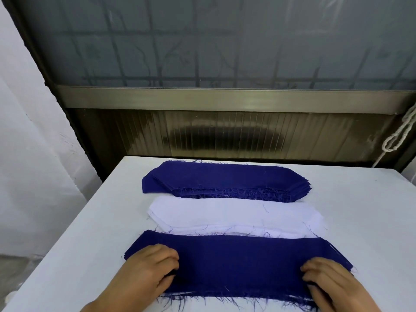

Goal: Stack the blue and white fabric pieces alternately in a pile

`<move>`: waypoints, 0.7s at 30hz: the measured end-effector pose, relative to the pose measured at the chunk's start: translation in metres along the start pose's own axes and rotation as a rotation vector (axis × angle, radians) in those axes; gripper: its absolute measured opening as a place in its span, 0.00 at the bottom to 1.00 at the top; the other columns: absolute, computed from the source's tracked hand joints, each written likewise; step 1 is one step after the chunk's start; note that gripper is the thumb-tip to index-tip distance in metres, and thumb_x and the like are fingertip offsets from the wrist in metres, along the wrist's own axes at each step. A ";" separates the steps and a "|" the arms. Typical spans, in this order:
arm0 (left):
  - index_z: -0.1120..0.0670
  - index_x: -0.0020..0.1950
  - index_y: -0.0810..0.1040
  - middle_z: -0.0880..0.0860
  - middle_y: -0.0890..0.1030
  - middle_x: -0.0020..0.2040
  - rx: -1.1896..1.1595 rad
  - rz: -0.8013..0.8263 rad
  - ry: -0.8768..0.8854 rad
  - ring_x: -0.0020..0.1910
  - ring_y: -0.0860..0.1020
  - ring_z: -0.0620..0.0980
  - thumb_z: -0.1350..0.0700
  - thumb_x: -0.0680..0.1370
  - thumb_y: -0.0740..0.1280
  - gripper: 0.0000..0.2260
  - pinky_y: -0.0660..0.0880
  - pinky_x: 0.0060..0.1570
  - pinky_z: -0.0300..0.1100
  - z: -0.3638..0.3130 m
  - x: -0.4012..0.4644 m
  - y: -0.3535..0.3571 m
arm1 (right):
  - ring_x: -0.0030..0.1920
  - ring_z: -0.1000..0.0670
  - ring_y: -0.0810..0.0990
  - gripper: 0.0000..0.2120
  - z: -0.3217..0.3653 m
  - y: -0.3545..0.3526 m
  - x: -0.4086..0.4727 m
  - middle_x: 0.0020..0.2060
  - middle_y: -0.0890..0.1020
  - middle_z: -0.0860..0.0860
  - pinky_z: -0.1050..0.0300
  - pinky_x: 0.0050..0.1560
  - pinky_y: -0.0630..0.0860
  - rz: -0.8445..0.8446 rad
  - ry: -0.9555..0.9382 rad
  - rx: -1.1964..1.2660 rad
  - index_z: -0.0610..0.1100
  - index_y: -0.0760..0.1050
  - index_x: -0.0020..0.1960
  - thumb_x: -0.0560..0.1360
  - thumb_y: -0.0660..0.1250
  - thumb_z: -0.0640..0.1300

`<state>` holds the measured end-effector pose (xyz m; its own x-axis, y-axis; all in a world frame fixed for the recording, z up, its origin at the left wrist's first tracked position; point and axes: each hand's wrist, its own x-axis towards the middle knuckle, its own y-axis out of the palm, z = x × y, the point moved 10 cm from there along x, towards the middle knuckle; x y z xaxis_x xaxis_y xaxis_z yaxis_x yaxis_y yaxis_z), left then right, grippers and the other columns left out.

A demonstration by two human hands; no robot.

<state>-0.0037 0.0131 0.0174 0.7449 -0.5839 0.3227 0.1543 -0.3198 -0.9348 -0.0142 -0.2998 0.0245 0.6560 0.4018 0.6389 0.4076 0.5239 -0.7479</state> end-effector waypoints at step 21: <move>0.45 0.45 0.77 0.39 0.73 0.46 -0.085 0.061 -0.125 0.44 0.69 0.36 0.37 0.78 0.56 0.16 0.67 0.44 0.30 -0.004 0.041 0.019 | 0.35 0.60 0.75 0.03 0.023 0.034 0.054 0.38 0.78 0.60 0.65 0.35 0.74 0.245 0.128 0.056 0.51 0.79 0.42 0.74 0.68 0.49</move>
<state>0.0273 -0.0200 0.0136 0.8272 -0.5083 0.2397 0.0545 -0.3519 -0.9345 0.0201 -0.2432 0.0375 0.8071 0.4254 0.4093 0.1932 0.4648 -0.8641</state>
